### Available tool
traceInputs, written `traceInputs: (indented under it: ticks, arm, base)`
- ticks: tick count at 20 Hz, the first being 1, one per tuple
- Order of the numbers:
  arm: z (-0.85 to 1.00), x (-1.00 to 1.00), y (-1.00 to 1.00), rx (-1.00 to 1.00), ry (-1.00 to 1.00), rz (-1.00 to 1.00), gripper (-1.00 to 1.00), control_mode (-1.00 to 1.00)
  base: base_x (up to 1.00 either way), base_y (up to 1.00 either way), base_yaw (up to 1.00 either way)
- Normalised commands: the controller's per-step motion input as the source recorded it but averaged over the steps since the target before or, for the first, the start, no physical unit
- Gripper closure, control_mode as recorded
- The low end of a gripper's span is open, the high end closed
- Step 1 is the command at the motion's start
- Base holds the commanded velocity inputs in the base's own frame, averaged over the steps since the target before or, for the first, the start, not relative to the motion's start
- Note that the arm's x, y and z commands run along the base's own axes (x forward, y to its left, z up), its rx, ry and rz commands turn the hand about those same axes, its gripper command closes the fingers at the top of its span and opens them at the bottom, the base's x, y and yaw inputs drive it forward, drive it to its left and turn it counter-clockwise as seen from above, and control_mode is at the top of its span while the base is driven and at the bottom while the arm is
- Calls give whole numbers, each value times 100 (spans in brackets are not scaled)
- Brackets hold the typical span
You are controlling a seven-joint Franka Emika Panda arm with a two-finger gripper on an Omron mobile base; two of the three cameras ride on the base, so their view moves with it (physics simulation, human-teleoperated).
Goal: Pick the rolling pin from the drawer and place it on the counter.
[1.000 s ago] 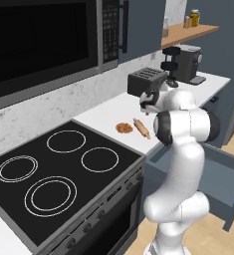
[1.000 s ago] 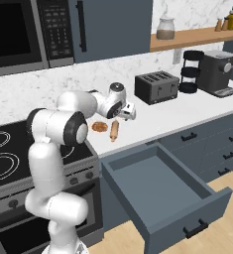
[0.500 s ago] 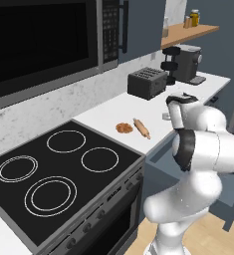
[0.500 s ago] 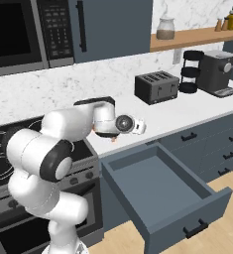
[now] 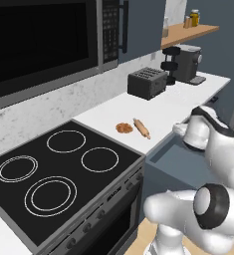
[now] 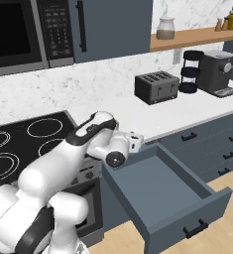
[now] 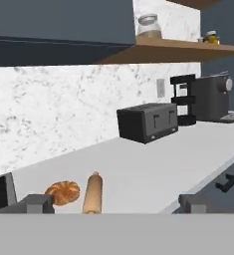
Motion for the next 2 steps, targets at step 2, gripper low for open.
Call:
traceInputs:
  ticks: [2]
  arm:
    - [40, -6, -20, 16, -20, -3, -100, -100]
  base:
    - [0, 0, 0]
